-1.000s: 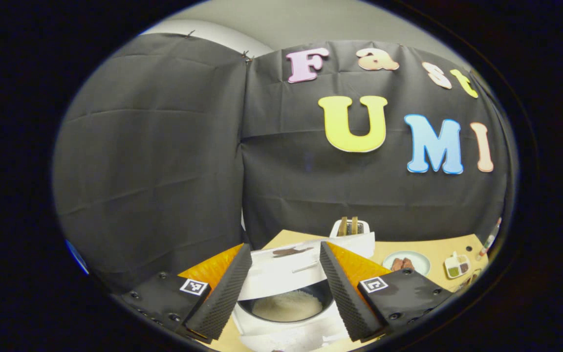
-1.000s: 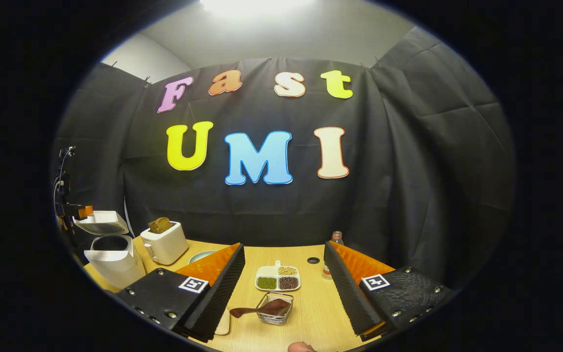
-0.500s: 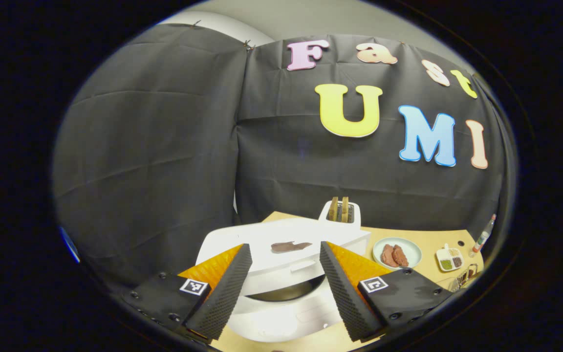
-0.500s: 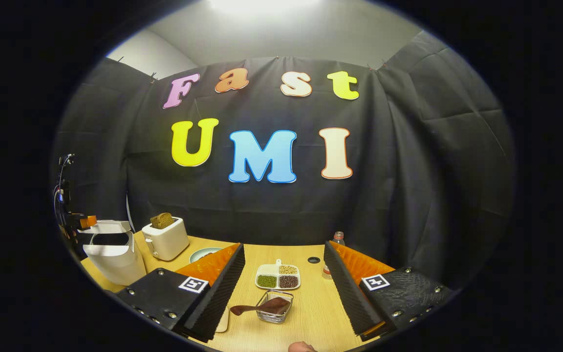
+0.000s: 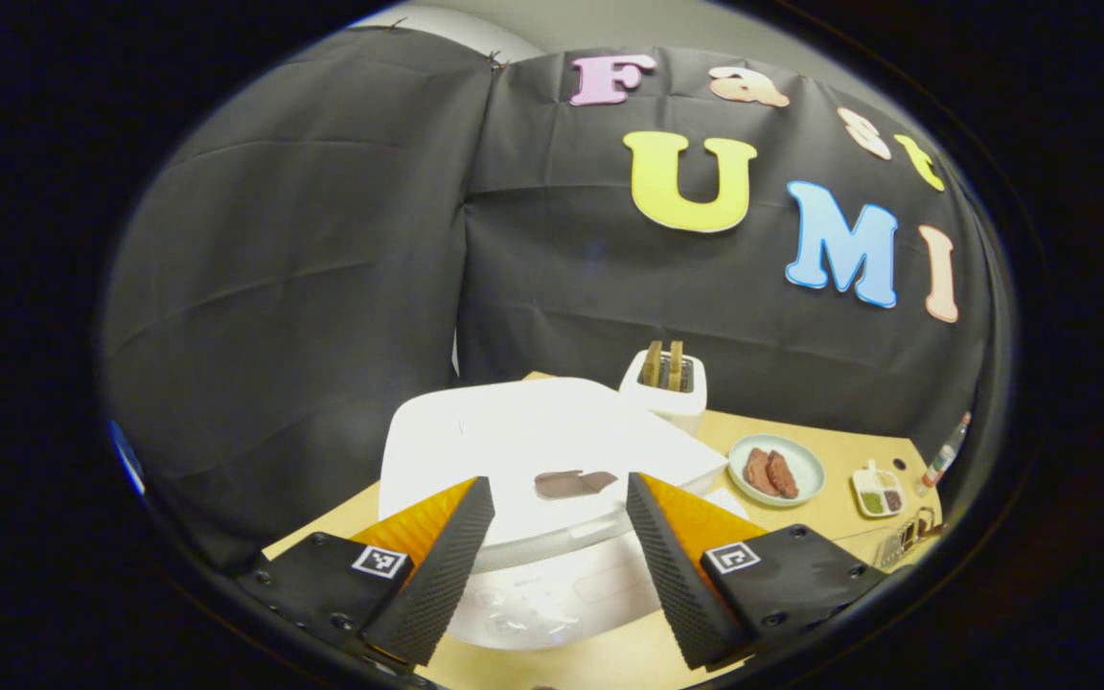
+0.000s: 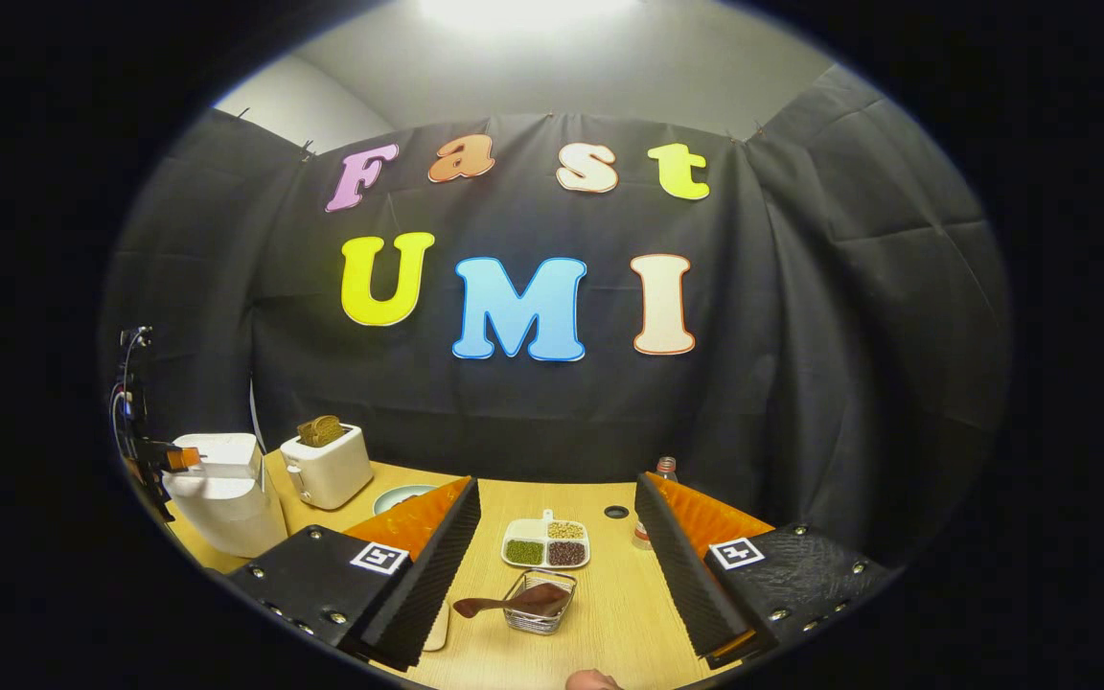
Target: Close the left gripper, press the button to open the rice cooker; take a wooden spoon from the chopstick holder with the right hand, scoop a spoonful of rice and pour it into the rice cooker, then put the wooden spoon back into the chopstick holder.
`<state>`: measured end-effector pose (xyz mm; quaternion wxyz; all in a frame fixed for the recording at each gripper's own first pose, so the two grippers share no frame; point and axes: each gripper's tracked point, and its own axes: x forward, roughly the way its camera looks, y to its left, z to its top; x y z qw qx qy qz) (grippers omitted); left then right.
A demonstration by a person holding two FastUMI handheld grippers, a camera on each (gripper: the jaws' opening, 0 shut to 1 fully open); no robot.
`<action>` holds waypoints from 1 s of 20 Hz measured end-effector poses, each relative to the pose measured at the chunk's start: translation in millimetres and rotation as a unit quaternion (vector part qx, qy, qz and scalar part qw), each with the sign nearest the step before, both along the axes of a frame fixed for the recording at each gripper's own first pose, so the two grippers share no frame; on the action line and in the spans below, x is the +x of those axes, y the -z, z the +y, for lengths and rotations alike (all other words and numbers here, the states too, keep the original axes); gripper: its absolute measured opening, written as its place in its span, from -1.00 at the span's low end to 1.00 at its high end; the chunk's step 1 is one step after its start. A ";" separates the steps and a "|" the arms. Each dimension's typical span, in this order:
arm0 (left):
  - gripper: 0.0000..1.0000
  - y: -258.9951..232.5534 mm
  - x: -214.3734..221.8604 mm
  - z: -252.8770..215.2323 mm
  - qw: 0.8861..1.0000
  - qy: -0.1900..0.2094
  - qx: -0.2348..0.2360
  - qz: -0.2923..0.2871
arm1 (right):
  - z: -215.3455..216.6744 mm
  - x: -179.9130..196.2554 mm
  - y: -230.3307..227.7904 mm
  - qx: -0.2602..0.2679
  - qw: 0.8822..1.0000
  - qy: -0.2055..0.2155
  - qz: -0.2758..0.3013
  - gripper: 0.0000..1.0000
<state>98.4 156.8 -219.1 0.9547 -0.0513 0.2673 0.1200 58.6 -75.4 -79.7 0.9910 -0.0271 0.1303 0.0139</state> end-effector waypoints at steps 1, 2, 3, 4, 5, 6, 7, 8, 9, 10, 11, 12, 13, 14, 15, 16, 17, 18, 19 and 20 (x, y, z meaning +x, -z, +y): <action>0.94 5.6 -1.0 -0.8 1.000 0.003 0.005 0.005 | -0.1 -0.7 0.6 0.000 1.000 0.001 0.001 0.97; 1.00 9.4 -1.7 -0.8 1.000 0.006 0.009 0.010 | -0.4 -1.4 1.0 0.001 1.000 0.001 0.001 0.97; 0.94 13.7 -3.3 -1.5 1.000 0.008 0.012 0.017 | -1.0 -0.6 1.7 0.002 1.000 0.003 0.002 0.97; 0.94 15.6 -2.7 -1.6 1.000 0.010 0.016 0.020 | -1.7 -0.3 1.5 0.002 1.000 0.004 0.002 0.97; 0.89 17.9 -3.8 -2.0 0.999 0.012 0.019 0.025 | -2.0 -0.6 1.6 0.002 1.000 0.005 0.002 0.97; 0.94 21.2 -4.4 -4.1 0.999 0.013 0.021 0.030 | -3.0 -0.1 1.9 0.002 1.000 0.006 0.003 0.96; 0.95 25.2 -4.4 -3.1 0.999 0.015 0.024 0.035 | -3.1 0.6 2.8 0.002 1.000 0.007 0.003 0.97; 0.90 23.8 -3.3 -3.1 0.999 0.020 0.029 0.032 | -3.2 0.6 3.0 0.001 1.000 0.007 0.003 0.97; 1.00 26.1 -3.8 -3.8 0.999 0.024 0.025 0.032 | -2.7 0.3 4.1 0.001 1.000 0.008 0.004 0.97; 0.96 23.4 -6.5 -3.8 0.999 0.021 0.015 0.029 | -2.0 0.1 4.8 0.002 1.000 0.008 0.005 0.97; 0.93 25.8 -4.4 -3.3 0.999 0.021 0.006 0.029 | -0.4 0.9 6.1 0.005 1.000 0.007 0.006 0.97; 0.97 26.3 -6.5 -3.5 0.999 0.020 0.001 0.031 | 2.2 1.5 6.7 0.009 1.000 0.006 0.007 0.97; 1.00 28.2 -4.7 -2.5 0.999 0.019 -0.002 0.034 | 5.5 2.8 7.7 0.014 1.000 0.004 0.008 0.97; 0.99 26.9 -4.3 -2.3 0.999 0.020 0.001 0.030 | 9.9 3.0 6.2 0.018 1.000 0.000 0.008 0.97; 0.99 22.6 -2.4 -3.6 0.999 0.025 0.012 0.022 | 13.0 4.0 2.7 0.022 1.000 -0.003 0.004 0.97; 0.96 21.0 -1.6 -4.0 0.999 0.028 0.016 0.020 | 15.0 4.0 -1.9 0.023 1.000 -0.006 -0.001 0.97; 0.96 19.9 -1.2 -5.3 0.999 0.028 0.009 0.021 | 18.7 3.9 -5.5 0.024 1.000 -0.011 -0.006 0.97; 0.96 14.6 0.2 -7.3 0.999 0.028 -0.003 0.019 | 21.4 3.1 -9.4 0.022 1.000 -0.015 -0.009 0.97; 0.96 5.5 1.8 -9.2 1.000 0.026 -0.005 0.008 | 22.8 3.5 -12.5 0.021 1.000 -0.017 -0.013 0.97; 1.00 -9.7 3.3 -10.2 1.000 0.027 0.002 -0.011 | 23.0 2.9 -18.0 0.022 0.999 -0.019 -0.017 0.97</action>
